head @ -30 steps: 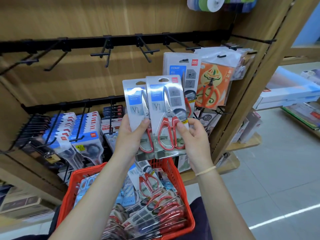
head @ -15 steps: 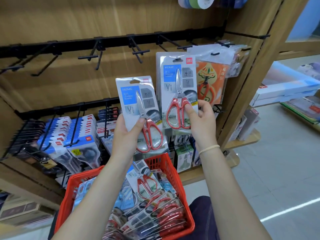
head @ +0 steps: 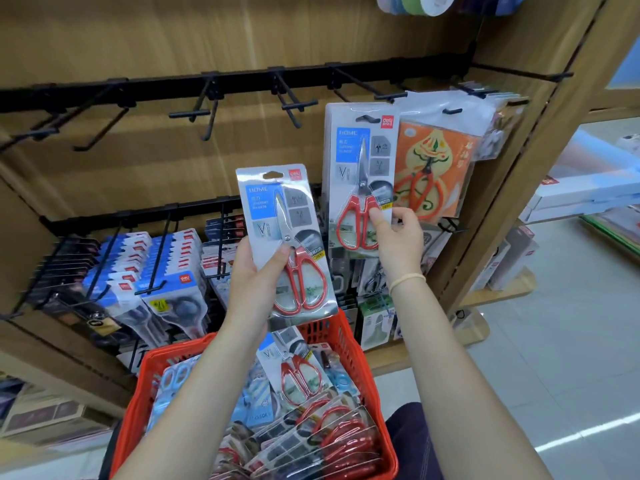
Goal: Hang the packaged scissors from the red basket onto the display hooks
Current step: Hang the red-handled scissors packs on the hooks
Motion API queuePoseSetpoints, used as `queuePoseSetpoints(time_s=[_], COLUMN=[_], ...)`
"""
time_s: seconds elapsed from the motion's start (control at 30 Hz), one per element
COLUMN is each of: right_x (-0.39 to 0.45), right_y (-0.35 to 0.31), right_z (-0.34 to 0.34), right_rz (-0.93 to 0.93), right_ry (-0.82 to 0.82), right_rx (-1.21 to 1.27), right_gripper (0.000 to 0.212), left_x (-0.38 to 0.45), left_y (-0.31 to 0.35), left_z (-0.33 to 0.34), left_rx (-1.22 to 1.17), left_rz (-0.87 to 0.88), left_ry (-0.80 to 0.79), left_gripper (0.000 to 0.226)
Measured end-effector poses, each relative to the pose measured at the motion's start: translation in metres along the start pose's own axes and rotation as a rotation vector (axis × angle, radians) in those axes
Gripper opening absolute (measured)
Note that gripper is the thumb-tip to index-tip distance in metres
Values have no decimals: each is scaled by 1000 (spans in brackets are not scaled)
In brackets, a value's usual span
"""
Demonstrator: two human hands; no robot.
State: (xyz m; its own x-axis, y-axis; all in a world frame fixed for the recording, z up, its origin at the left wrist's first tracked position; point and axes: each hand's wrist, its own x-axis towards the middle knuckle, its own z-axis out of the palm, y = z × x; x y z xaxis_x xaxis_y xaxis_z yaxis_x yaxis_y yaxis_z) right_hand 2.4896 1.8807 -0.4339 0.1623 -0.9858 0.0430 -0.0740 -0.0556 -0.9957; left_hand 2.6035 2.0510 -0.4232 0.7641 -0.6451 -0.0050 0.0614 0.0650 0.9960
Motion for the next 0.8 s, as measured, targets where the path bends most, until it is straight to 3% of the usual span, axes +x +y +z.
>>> queuePoseSetpoints(time_s=[0.13,0.23,0.33,0.4,0.53,0.8], right_x=[1,-6,-23,-38,-53,-33], right_y=[2,5,2,-2,-4,-19], right_z=[-5,-11,-21,-28,-32,-46], right_rz=[99,53,-34,-51,-114,-189], right_ry=[-26,-16,-15,-158,-395,-290], right_rx=[1,-63,-94,-49,-54,88], right_gripper=[40,44,32,21,50,6], left_x=[5,7,8,7,10,31], left_y=[2,4,2,3,7,19], left_z=[2,6,14,22,46,88], left_rx=[-5,-22,-48,-65,-85,-40], left_rz=[-25,-47,-39,-28,56,86], left_ry=[-29,-54,-110,-168,-261,-305], left_gripper=[25,25,27,28,28,28])
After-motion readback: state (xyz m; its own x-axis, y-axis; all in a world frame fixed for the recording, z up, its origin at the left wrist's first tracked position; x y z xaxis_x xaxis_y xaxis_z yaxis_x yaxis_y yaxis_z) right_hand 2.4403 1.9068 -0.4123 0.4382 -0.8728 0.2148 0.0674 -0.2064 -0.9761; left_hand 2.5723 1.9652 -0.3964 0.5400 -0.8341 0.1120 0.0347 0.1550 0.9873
